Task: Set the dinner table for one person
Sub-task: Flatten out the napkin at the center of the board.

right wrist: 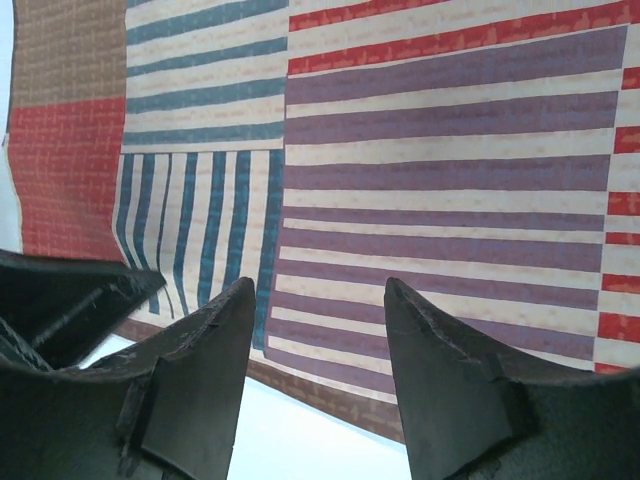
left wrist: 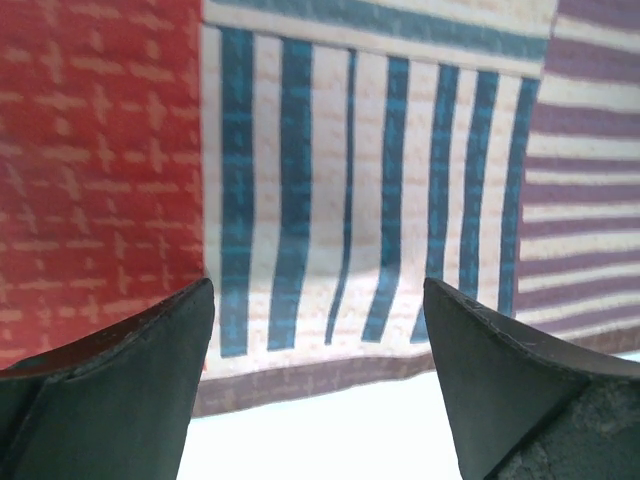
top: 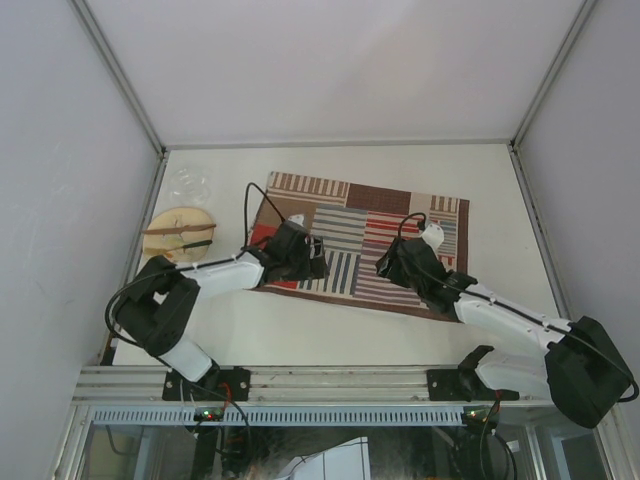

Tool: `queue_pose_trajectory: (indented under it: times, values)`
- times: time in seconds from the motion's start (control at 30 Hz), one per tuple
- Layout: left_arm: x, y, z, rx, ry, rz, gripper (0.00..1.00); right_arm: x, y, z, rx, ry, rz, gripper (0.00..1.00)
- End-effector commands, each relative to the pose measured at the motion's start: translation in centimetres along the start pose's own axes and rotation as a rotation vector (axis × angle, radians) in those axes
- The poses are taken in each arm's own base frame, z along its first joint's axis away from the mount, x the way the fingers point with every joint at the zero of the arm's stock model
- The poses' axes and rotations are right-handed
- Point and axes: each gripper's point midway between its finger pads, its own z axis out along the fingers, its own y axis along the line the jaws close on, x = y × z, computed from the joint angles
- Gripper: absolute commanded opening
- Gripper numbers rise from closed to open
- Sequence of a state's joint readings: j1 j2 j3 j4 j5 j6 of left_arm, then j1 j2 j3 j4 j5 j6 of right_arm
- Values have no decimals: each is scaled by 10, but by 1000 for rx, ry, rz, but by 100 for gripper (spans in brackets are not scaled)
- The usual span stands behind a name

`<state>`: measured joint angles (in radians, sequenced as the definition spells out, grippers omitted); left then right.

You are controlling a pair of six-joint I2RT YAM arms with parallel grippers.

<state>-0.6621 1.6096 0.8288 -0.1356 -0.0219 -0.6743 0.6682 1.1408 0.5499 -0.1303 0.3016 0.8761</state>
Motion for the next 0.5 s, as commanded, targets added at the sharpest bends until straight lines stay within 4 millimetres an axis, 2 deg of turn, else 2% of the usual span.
queue_pose_trajectory:
  times: [0.0, 0.13, 0.27, 0.37, 0.47]
  values:
    - [100, 0, -16, 5, 282, -48, 89, -17, 13, -5, -37, -55, 35, 55]
    - [125, -20, -26, 46, 321, -30, 89, -19, 10, -4, -29, -59, 38, 55]
    - [142, -40, -28, 76, 359, -14, 89, -20, 10, -4, -40, -63, 52, 55]
    - [146, -47, -31, 86, 367, 4, 88, -22, 7, -6, -37, -75, 52, 55]
    - [139, -47, -38, 75, 338, 19, 88, -23, 2, -8, -23, -84, 49, 55]
